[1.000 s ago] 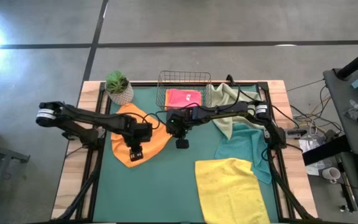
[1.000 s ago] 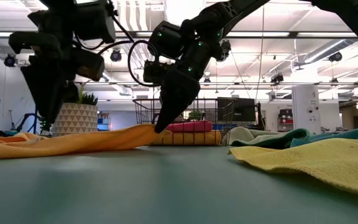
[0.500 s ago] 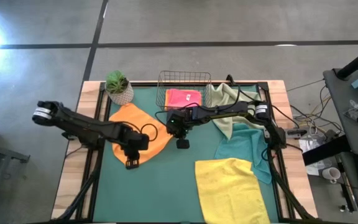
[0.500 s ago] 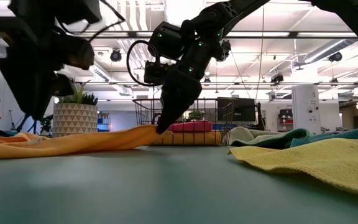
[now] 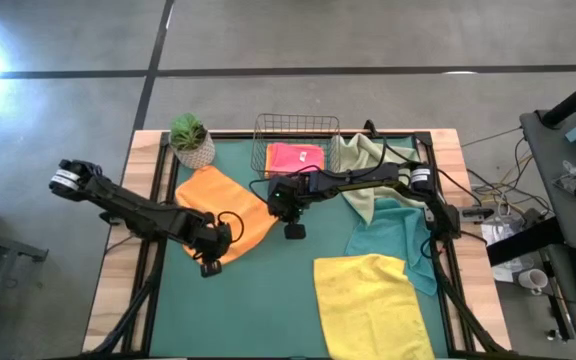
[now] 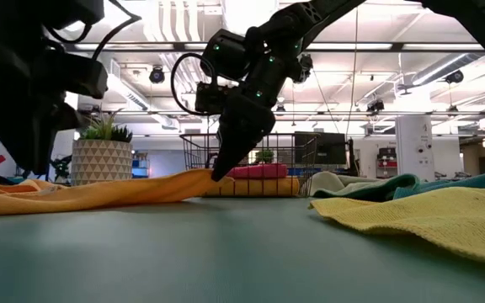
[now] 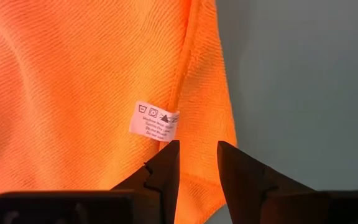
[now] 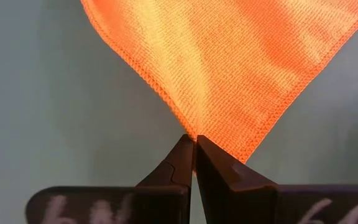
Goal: Fold microfiber towels
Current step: Fold the orange microfiber towel
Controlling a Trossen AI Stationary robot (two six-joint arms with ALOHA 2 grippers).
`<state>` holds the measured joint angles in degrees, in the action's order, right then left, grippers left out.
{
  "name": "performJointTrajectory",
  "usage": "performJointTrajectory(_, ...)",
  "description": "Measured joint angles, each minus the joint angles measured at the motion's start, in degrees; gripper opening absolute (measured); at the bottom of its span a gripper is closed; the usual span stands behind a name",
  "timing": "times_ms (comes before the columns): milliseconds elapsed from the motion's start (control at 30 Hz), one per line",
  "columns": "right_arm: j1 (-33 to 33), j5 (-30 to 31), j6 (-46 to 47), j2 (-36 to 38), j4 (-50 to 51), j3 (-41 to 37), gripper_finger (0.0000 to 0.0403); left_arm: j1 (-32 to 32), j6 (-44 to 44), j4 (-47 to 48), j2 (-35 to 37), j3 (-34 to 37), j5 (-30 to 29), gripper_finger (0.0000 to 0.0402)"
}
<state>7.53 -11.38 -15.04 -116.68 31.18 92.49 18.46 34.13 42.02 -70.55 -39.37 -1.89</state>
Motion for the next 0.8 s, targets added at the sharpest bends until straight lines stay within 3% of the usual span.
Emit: performJointTrajectory(800,0.0,-0.6,-1.7,0.0,0.0,0.0,0.0008,-0.3,0.6,0.5,-2.0,3.2,-0.1,0.0092)
